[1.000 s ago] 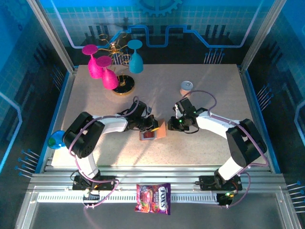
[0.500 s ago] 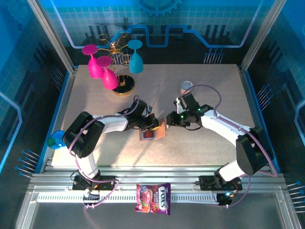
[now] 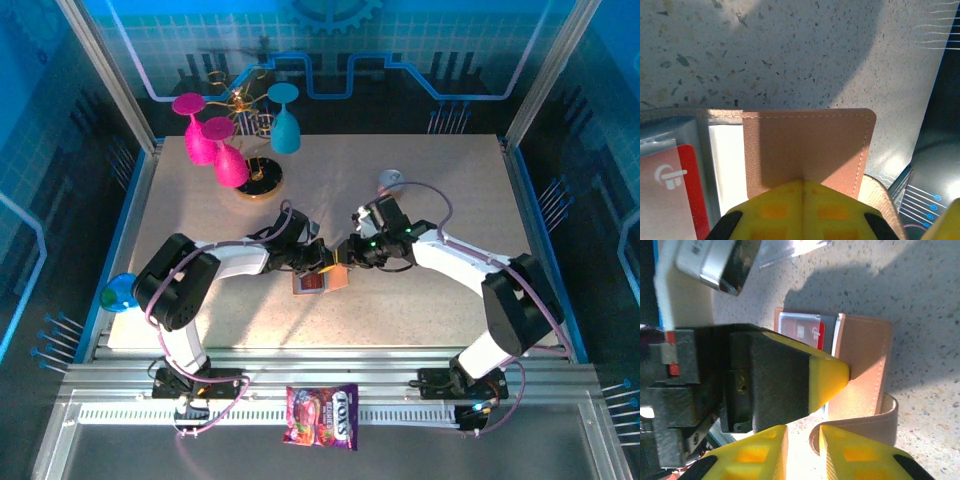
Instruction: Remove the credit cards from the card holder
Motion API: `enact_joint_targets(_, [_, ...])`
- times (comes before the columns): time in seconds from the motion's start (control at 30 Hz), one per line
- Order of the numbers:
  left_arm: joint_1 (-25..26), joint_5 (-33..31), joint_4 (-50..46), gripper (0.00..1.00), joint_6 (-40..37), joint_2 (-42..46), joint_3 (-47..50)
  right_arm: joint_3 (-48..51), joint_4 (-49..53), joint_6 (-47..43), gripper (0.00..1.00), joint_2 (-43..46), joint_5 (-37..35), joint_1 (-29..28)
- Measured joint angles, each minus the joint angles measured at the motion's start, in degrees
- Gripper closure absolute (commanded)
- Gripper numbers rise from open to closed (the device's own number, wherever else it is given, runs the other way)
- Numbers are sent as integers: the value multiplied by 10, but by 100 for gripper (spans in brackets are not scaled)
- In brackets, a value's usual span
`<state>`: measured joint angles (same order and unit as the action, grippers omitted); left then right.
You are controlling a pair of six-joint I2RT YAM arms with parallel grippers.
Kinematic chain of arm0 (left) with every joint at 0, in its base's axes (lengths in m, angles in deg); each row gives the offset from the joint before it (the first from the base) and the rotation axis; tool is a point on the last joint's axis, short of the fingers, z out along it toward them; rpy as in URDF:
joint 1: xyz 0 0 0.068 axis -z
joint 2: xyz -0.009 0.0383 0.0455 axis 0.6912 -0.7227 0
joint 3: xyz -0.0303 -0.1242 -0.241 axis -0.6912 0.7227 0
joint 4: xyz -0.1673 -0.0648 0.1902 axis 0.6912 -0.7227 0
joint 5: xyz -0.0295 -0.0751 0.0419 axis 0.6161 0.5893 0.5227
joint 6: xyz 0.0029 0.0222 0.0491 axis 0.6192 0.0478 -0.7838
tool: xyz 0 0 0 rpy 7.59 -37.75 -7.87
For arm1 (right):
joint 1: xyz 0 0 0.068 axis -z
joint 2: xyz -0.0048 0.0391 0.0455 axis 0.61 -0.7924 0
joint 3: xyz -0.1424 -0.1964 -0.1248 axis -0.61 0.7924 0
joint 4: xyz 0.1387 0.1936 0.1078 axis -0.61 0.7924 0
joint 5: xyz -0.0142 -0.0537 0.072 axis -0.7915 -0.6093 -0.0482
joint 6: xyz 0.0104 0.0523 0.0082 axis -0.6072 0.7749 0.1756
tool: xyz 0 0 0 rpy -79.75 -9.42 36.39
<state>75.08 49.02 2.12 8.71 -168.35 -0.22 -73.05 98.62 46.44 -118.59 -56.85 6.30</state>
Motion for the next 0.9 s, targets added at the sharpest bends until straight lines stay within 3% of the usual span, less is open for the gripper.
enact_joint_targets(0.37, [0,0,0,100,0,-8,0,-6,-17,4,66,-8,21,-10])
enact_joint_targets(0.9, [0,0,0,99,0,-8,0,-9,-34,10,71,-8,30,-29])
